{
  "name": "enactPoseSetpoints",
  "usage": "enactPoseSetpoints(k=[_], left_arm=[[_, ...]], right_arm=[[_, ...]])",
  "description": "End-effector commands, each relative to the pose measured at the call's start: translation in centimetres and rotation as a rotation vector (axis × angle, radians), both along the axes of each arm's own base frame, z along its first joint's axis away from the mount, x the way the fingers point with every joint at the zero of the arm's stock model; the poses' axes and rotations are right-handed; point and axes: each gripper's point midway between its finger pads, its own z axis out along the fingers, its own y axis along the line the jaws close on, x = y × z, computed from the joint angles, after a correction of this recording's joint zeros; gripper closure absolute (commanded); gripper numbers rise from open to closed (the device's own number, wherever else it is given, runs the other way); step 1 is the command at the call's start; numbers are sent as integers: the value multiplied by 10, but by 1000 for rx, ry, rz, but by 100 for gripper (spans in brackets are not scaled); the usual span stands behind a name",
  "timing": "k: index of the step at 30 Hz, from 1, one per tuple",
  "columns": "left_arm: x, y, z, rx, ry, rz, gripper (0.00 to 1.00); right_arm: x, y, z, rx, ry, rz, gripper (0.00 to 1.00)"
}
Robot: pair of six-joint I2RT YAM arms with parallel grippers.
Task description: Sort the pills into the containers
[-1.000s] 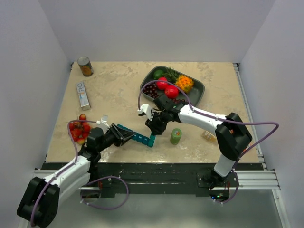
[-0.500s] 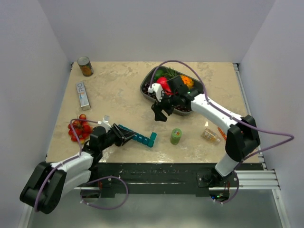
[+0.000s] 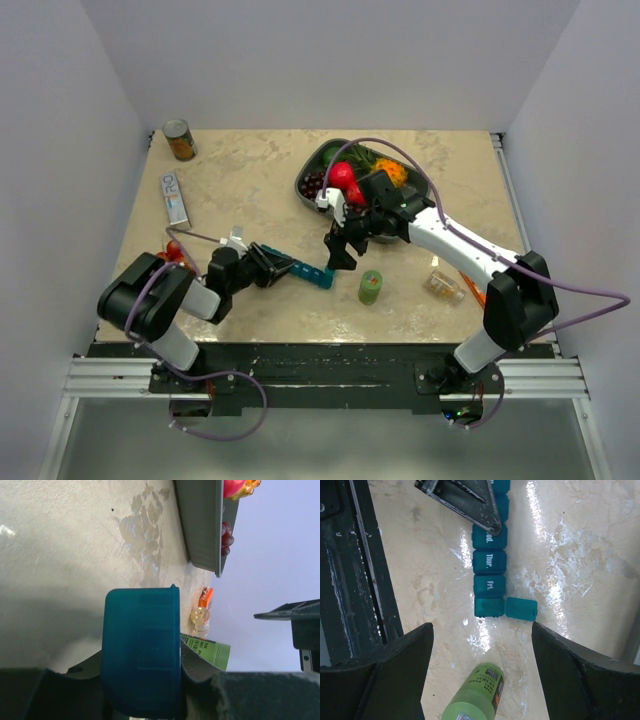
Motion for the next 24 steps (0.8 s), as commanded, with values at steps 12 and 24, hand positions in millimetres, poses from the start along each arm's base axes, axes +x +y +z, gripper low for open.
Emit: enactPoseSetpoints(k=[12,24], left_arm=[[-2,-11,-14,-36,-28,-76,42],[-45,15,-52,190,134,-118,34]], right_arm=[[0,7,-19,20,48,16,19],[4,8,-35,-2,87,-24,21]])
